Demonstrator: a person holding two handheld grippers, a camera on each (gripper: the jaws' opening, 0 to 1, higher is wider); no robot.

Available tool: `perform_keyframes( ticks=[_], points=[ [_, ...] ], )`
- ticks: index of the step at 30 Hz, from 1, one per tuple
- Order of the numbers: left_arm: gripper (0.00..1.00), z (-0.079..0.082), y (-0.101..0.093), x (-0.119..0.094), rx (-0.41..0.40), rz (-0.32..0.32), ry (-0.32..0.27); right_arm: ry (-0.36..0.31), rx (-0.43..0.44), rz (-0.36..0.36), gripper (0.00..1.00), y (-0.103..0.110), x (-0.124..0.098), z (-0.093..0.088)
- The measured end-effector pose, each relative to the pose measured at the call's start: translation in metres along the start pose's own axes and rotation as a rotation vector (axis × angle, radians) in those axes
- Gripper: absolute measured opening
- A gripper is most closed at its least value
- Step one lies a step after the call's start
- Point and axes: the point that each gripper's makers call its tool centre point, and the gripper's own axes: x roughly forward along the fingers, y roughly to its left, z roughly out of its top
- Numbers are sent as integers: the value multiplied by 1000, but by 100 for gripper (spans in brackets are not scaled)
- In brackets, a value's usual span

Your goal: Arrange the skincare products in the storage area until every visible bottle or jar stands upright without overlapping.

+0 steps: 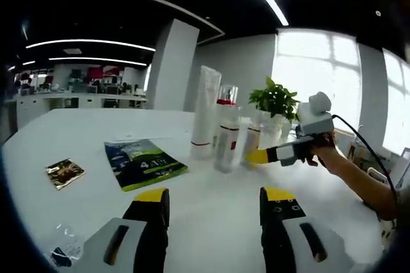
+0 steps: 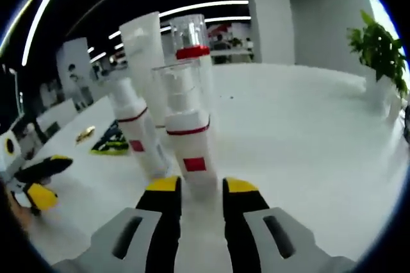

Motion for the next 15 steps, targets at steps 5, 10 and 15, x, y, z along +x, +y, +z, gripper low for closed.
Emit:
perform_keyframes(
  ticks=[5,10,15],
  points=[
    [59,-1,0,1,3,2,3,-12,9,-5,18,1,0,2],
    [59,0,2,0,3,7,3,-31,18,2,18,6,4,4],
    [59,-2,1,-1,1,13,5,-52,47,-25,18,4,7,7]
  ],
)
